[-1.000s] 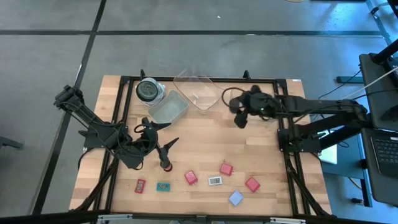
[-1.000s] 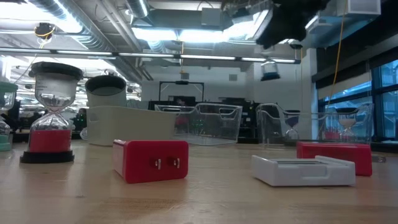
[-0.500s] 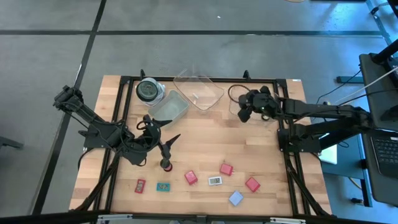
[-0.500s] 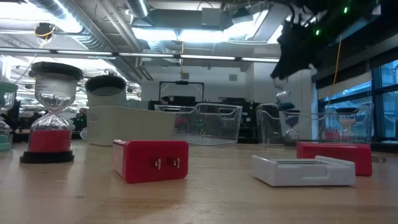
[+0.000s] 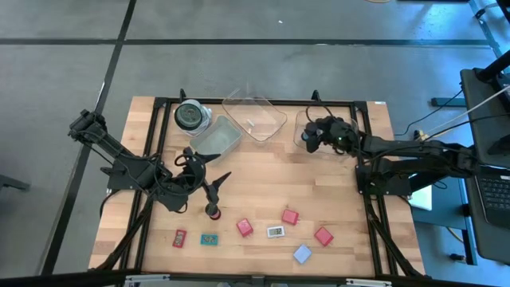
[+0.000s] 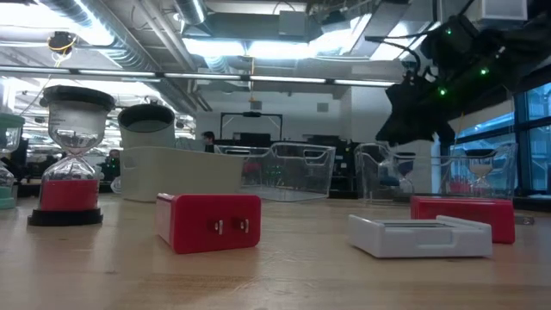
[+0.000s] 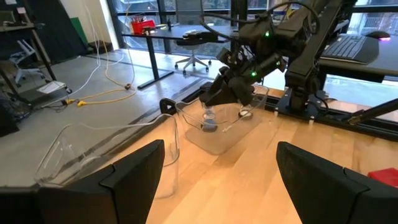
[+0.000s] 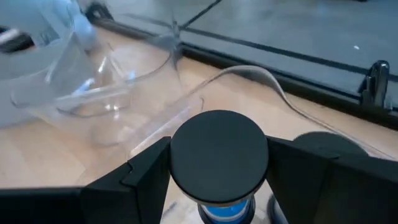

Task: Pick & Place Office items
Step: Put the blue hourglass into the right transparent bin

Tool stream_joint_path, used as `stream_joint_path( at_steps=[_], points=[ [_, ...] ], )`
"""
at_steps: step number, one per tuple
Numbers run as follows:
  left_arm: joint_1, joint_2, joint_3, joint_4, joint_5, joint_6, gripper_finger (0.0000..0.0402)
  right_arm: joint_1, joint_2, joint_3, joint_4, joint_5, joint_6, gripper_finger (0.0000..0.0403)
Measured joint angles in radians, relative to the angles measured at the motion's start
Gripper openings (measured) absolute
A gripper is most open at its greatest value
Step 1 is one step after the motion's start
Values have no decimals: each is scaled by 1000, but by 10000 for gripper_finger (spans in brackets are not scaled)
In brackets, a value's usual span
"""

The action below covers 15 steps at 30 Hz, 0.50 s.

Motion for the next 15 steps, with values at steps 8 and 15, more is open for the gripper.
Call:
stream_joint_path(
  at_steps=[8,15],
  points=[
    [0,0,0,0,-11,0,308,0,20,-12,43,-3,6,227],
    [0,0,0,0,-11,1,308,1,85,-12,95,1,7,227]
  ],
)
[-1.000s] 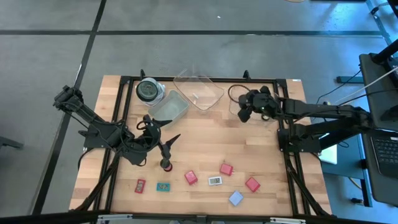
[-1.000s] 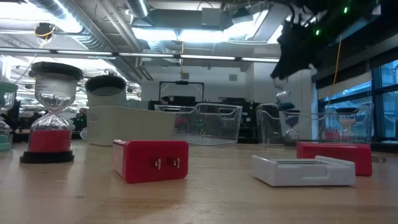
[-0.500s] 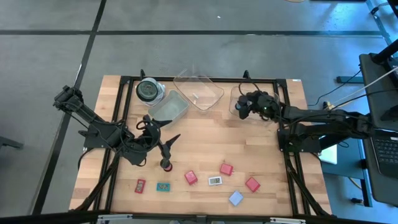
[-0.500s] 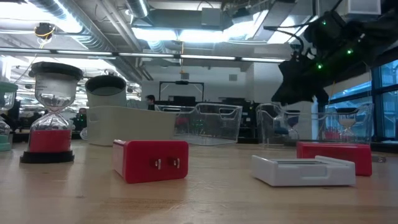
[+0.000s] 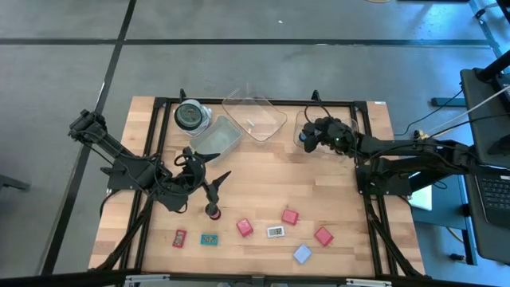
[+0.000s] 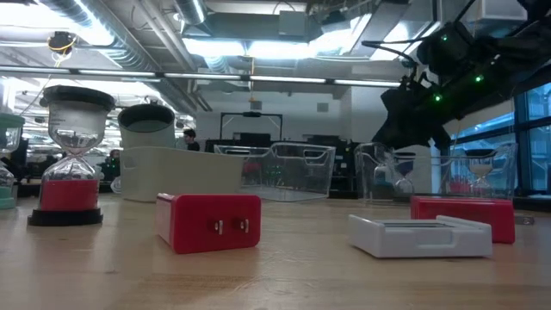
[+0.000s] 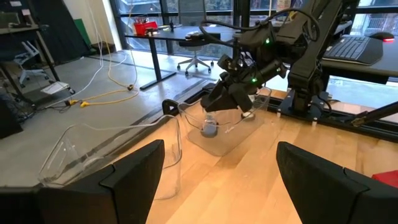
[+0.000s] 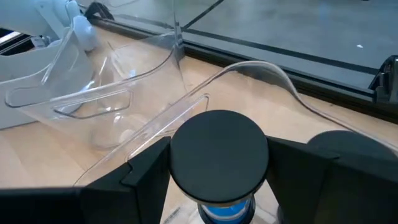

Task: Pick & Place Office items
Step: Put the blue hourglass into the right transparent bin

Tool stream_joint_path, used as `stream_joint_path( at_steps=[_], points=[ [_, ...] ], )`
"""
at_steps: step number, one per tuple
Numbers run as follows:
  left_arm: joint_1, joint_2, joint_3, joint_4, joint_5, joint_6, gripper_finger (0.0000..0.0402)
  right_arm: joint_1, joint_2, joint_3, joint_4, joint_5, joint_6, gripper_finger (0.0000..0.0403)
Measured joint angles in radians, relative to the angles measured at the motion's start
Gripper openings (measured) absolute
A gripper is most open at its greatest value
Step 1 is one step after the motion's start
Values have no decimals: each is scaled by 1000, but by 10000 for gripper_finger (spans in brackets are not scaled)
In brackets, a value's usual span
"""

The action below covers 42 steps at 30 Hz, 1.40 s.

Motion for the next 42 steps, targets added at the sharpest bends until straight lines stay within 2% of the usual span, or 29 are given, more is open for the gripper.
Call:
stream_joint_path(
  at_steps=[10,18,35,42],
  points=[
    [0,0,0,-3,0,2,308,0,85,0,46,3,4,227],
    [0,0,0,-8,-1,2,308,0,91,0,62,5,0,228],
    [0,0,0,-8,-1,2,308,0,91,1,61,13,-31,268],
    [0,0,0,-7,0,-14,308,0,41,74,-2,-119,-55,303]
  ],
)
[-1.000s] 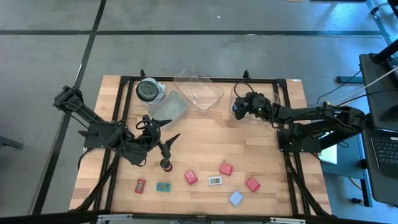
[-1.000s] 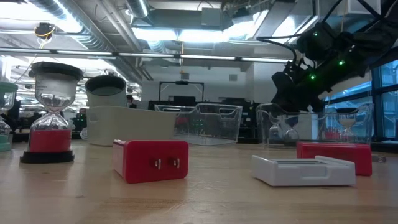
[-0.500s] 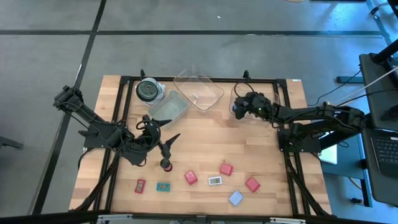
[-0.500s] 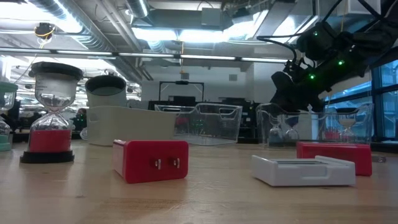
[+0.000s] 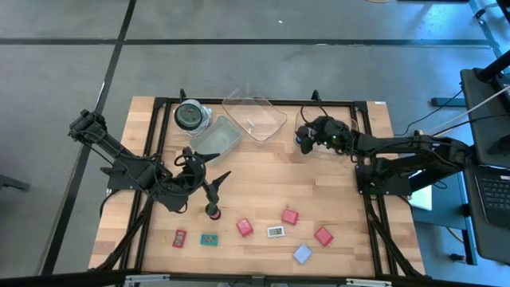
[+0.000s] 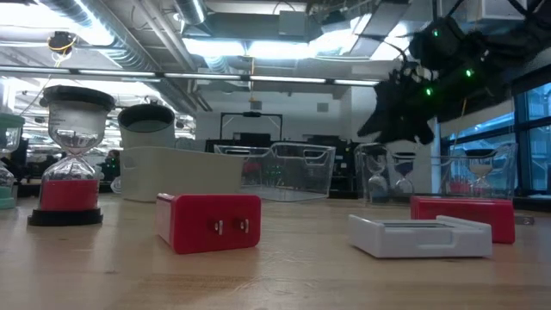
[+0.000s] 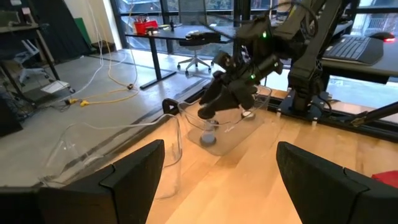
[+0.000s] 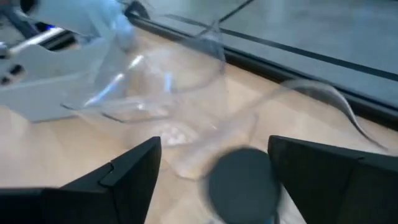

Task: Pick & Place Office items
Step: Put the blue hourglass into the right transparent bin, then put the light blue hourglass into the right transparent bin

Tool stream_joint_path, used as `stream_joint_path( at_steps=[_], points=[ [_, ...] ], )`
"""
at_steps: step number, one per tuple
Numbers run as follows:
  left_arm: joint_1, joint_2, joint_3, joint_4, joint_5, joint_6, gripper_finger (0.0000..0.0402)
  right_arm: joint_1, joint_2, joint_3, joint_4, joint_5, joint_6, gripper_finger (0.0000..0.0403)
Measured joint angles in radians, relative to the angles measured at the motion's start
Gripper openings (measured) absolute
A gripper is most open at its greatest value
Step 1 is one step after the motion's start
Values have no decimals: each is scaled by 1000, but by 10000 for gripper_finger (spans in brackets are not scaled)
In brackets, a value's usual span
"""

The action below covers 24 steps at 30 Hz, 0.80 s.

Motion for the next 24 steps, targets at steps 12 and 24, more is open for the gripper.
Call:
stream_joint_path(
  at_steps=[12,24],
  points=[
    [120,0,0,-215,534,-312,308,6,-50,385,-748,34,-103,339],
    [207,0,0,-987,938,-934,308,45,-50,465,-890,34,-95,334]
  ],
)
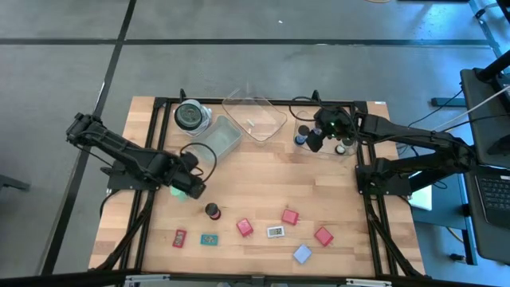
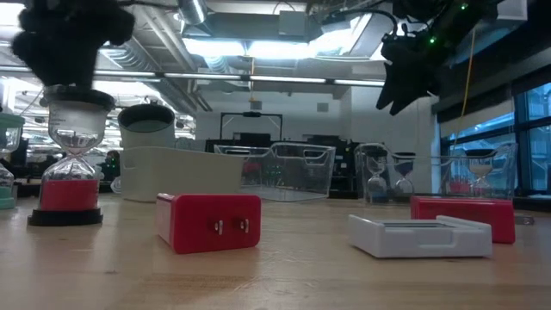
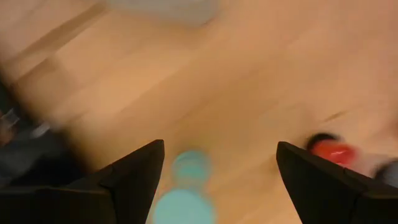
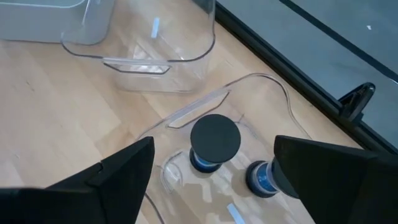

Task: Pick & Place Office items
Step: Put the light blue hourglass into the right transparent bin

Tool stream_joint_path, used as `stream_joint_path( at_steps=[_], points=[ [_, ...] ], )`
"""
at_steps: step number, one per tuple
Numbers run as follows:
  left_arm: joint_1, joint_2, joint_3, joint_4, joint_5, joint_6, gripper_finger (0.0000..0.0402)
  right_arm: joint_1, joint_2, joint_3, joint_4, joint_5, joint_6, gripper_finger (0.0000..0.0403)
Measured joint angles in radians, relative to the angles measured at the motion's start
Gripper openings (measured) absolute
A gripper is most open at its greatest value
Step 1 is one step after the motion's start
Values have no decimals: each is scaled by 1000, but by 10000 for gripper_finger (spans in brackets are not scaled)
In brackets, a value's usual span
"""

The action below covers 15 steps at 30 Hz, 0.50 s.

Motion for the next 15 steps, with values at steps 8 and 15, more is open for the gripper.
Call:
stream_joint_path(
  at_steps=[8,15],
  points=[
    [-18,2,0,-67,89,-60,308,0,0,0,-1,0,0,334],
    [-50,29,0,-72,133,-98,308,0,0,0,-1,1,-8,334]
  ],
)
